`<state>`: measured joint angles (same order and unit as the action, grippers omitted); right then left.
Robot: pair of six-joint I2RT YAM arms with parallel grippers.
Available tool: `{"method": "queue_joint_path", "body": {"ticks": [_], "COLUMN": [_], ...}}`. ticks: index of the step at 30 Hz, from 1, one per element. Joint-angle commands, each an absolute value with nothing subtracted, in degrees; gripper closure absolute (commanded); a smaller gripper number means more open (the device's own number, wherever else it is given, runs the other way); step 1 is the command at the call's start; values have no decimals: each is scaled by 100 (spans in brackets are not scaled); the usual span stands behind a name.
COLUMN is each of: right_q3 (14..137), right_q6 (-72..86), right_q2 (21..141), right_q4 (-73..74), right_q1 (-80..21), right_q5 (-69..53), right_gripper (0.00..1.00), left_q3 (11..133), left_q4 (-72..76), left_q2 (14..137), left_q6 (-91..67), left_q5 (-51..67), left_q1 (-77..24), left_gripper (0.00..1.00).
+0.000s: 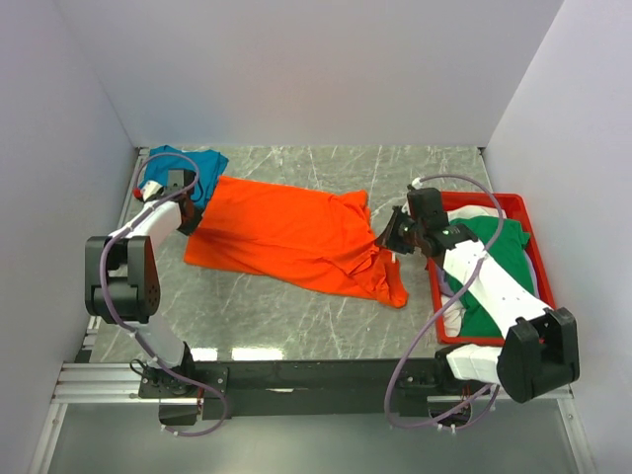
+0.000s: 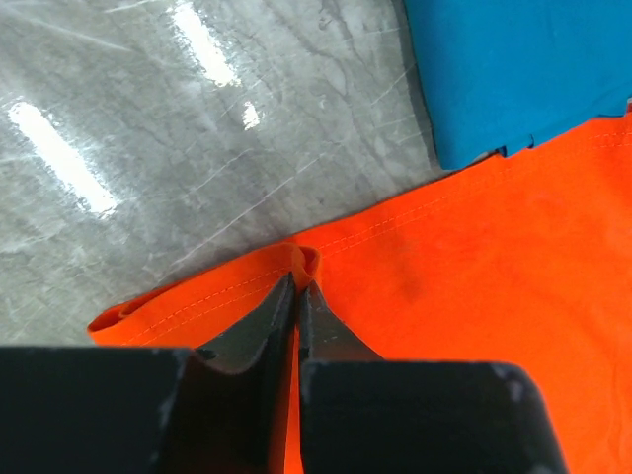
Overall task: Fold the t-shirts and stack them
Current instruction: Fold the tshirt
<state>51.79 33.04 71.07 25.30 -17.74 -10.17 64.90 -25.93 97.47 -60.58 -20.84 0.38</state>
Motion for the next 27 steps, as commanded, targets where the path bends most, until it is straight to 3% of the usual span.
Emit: {"method": "queue_joint_path", "body": {"ticks": [1,14,27], "right_q3": [5528,5888,6952], "right_q6": [3155,3094,2944], "right_q2": [7242,7751,8964], "right_q4": [2522,2557,2786], "right_q1": [-1723,-1714,-1714], "right_q5": [-941,-686,-571], "right_gripper": [100,100,100], "left_q3": [6776,6855,6680], "left_q4": [-2487,-2250,-1978], "left_q2": [9808,9967,9712], "left_q6": [-5924,-5678,-5493], "left_q5": [-2030,-1732,-1459], "left_q1": [35,26,26], "left_gripper": [90,83,56]}}
